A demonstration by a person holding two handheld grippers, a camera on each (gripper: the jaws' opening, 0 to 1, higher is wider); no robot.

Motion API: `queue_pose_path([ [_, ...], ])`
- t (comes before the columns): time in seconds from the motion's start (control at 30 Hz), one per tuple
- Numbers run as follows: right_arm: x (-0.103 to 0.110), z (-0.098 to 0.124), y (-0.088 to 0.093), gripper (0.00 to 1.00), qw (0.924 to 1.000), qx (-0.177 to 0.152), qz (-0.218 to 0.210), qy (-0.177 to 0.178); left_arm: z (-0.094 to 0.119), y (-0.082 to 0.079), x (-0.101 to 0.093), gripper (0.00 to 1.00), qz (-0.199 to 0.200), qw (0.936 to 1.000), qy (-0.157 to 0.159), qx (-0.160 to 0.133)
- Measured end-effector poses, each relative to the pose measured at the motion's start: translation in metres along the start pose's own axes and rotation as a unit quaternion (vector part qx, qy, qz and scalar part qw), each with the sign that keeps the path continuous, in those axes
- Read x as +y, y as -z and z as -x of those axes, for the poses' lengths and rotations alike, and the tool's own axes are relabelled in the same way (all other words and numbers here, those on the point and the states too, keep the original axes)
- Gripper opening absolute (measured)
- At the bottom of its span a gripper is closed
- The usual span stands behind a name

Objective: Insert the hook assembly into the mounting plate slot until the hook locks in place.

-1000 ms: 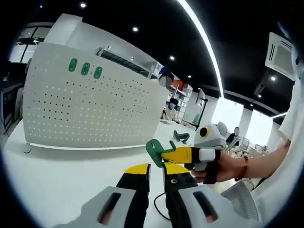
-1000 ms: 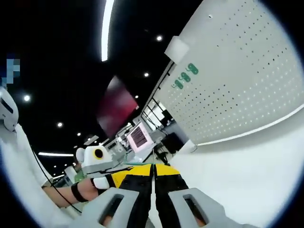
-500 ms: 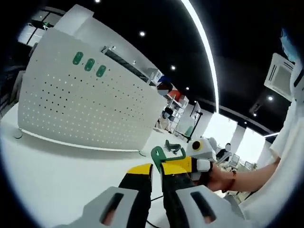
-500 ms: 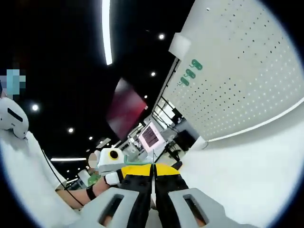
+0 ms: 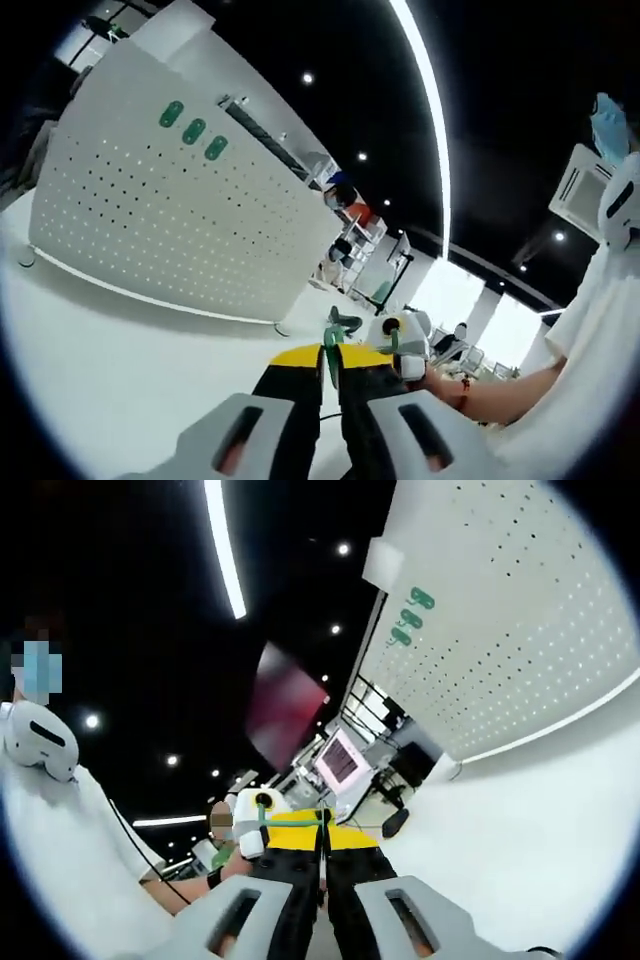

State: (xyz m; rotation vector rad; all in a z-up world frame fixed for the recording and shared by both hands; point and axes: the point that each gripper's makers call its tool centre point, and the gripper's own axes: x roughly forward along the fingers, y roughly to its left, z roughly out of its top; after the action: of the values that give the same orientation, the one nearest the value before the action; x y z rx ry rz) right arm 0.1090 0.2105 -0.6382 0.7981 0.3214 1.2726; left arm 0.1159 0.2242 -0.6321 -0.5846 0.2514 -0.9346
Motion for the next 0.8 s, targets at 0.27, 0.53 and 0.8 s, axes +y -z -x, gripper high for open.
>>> queue_pose_path([
  [0.27, 0.010, 0.002, 0.004, 0.00, 0.9993, 0.025, -0.012, -0.026, 0.001, 0.003, -0.012, 0.05, 0.017, 0.9993, 0.034, 0.006],
  [0.53, 0.013, 0.005, 0.013, 0.01, 0.9987, 0.043, -0.007, -0.024, 0.005, 0.010, -0.016, 0.03, 0.013, 0.9991, 0.037, 0.016],
  [0.8, 0.017, 0.006, 0.011, 0.03, 0.9986, 0.024, 0.046, -0.008, 0.007, 0.008, -0.024, 0.02, 0.016, 0.9992, 0.037, -0.008],
])
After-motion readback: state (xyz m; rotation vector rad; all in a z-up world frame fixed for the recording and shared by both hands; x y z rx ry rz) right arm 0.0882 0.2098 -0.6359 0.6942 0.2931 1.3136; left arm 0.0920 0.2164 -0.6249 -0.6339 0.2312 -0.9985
